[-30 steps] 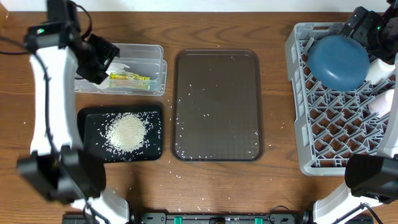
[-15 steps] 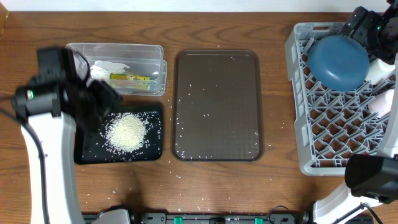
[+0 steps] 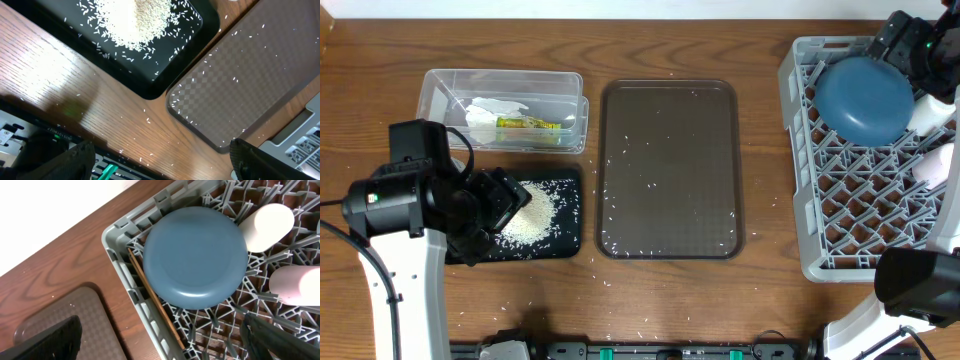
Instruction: Sort waste into correct bins and load items into the dishwasher rack
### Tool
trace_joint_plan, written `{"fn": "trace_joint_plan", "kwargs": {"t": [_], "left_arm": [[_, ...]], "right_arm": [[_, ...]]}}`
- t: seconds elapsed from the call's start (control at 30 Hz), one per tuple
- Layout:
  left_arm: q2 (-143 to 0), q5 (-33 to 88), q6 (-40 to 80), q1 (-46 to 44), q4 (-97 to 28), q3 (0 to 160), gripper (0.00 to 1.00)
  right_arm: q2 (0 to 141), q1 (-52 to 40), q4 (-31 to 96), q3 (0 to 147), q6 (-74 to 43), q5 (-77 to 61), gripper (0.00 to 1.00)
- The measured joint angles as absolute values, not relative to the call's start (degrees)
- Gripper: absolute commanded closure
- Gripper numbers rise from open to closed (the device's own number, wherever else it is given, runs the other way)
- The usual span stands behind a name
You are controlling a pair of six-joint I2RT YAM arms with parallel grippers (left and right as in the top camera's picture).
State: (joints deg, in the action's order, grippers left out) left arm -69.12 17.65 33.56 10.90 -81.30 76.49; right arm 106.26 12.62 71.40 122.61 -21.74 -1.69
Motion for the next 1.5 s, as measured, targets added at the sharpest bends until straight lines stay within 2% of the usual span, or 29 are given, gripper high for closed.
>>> {"fn": "trace_joint_plan", "kwargs": {"t": [0.2, 0.33, 0.63, 0.77, 1.17, 1.2, 1.5], "left_arm": [[-69.1, 17.3, 32.1, 10.8, -81.9, 76.5, 0.11], [-69.2, 16.6, 24.2, 9.3, -79.8, 75.7, 0.10], [-69.6, 17.2, 0.3, 3.4, -62.0, 63.5, 0.09], [-68.9, 18.1, -6.0, 2.8, -53.4, 55.5, 0.09], [-49.9, 18.1, -12.8, 2.8, -26.9, 25.7, 0.06], [-49.0, 18.1, -13.3, 2.8, -25.5, 24.3, 0.01], [-41.4, 18.2, -14.9, 2.8, -12.4, 14.8, 0.01]], "right_arm": [[106.3, 12.6, 71.4, 122.6, -21.7, -1.7, 0.01], [106.3, 12.6, 71.4, 122.6, -21.7, -1.7, 0.01], [106.3, 12.6, 71.4, 122.6, -21.8, -1.7, 0.01], [106.3, 12.6, 71.4, 122.6, -21.8, -1.7, 0.01], [106.3, 12.6, 71.5, 122.6, -21.8, -1.7, 0.01], [106.3, 12.6, 71.4, 122.6, -21.8, -1.7, 0.01], [106.3, 12.6, 71.5, 122.6, -21.8, -1.7, 0.01]]}}
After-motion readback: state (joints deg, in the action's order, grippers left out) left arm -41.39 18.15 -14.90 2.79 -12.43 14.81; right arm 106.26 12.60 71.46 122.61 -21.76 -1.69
